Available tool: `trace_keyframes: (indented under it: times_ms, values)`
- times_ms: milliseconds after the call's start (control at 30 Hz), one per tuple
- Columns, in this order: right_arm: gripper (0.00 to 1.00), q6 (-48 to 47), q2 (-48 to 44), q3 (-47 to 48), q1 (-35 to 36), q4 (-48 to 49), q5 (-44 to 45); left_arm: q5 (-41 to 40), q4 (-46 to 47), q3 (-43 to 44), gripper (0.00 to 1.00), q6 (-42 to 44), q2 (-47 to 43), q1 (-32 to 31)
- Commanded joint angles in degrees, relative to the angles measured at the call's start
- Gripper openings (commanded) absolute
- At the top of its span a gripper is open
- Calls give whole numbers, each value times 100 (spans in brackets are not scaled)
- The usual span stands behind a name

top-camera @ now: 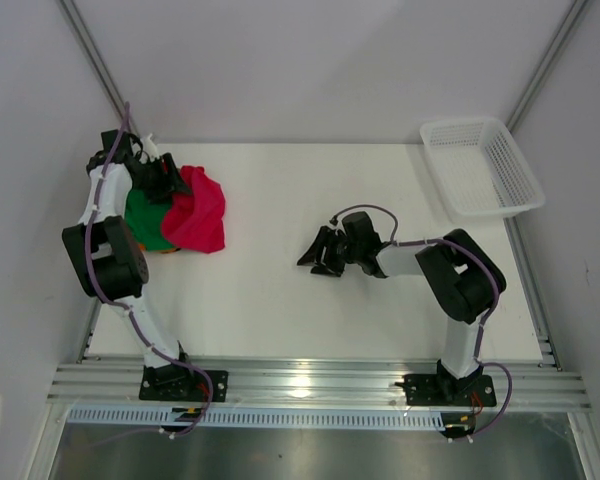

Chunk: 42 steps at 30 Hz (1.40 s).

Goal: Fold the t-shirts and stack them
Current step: Put the neatly folded tshirt into the corner of the board with the left arm

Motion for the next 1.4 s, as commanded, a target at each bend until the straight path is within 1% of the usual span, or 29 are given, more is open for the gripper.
trace_keyframes:
  times_ms: [0, 133, 200, 233, 300, 367, 500, 533, 567, 667, 800, 967, 1033, 1100, 1133, 1167, 1200, 1233, 1267, 1367]
  values:
    - [62, -288, 224, -134, 79, -662, 494, 333, 144, 24, 61, -66, -385, 82]
    - [62, -279, 188, -125, 96, -496, 539, 438, 152, 24, 61, -128, -456, 83]
    - [62, -340, 258, -81, 96, -120, 530, 474, 135, 24, 61, -137, -491, 83]
    - [62, -532, 311, 137, 87, -4, 591, 508, 152, -37, 61, -154, -544, 91]
    - [62, -631, 451, 471, 79, 321, 592, 579, 196, -81, 62, -181, -596, 83]
    - [62, -473, 697, 1042, 26, 750, 391, 605, 205, -134, 61, -198, -658, 83]
    - [63, -157, 1145, 2114, 0, 1060, 231, 684, 240, -265, 62, -233, -764, 91]
    - [63, -104, 1381, 2342, -1, 1113, 188, 702, 249, -292, 62, -233, -799, 91]
    - [63, 97, 1497, 2745, -9, 1226, 118, 720, 258, -353, 62, -242, -851, 91]
    - [63, 545, 1848, 3300, -44, 1692, -23, 711, 284, -424, 62, -242, -904, 83]
    - [63, 687, 1999, 3793, -53, 1808, -24, 702, 319, -538, 62, -251, -957, 91]
    - [63, 793, 2060, 3997, -71, 1974, -50, 781, 319, -573, 62, -295, -931, 91]
    - [64, 950, 2227, 4058, -80, 2088, -85, 825, 285, -573, 62, -313, -948, 83]
    - [64, 1222, 2559, 4102, -80, 2544, -208, 782, 258, -547, 62, -321, -983, 91]
    - [64, 1650, 2709, 4198, -71, 2781, -260, 755, 249, -556, 62, -321, -1036, 91]
    - [64, 1915, 2876, 4278, -71, 3297, -357, 746, 214, -547, 62, -321, -1062, 83]
    - [64, 2196, 3052, 4357, -62, 3572, -384, 755, 214, -556, 62, -330, -1080, 91]
    - [64, 2713, 3402, 4453, -27, 3853, -393, 772, 197, -564, 62, -339, -1098, 91]
    - [64, 2944, 3562, 4680, -10, 4317, -401, 790, 162, -573, 62, -339, -1107, 91]
    - [64, 3472, 4028, 5111, 140, 4769, -410, 860, 144, -626, 62, -374, -1176, 91]
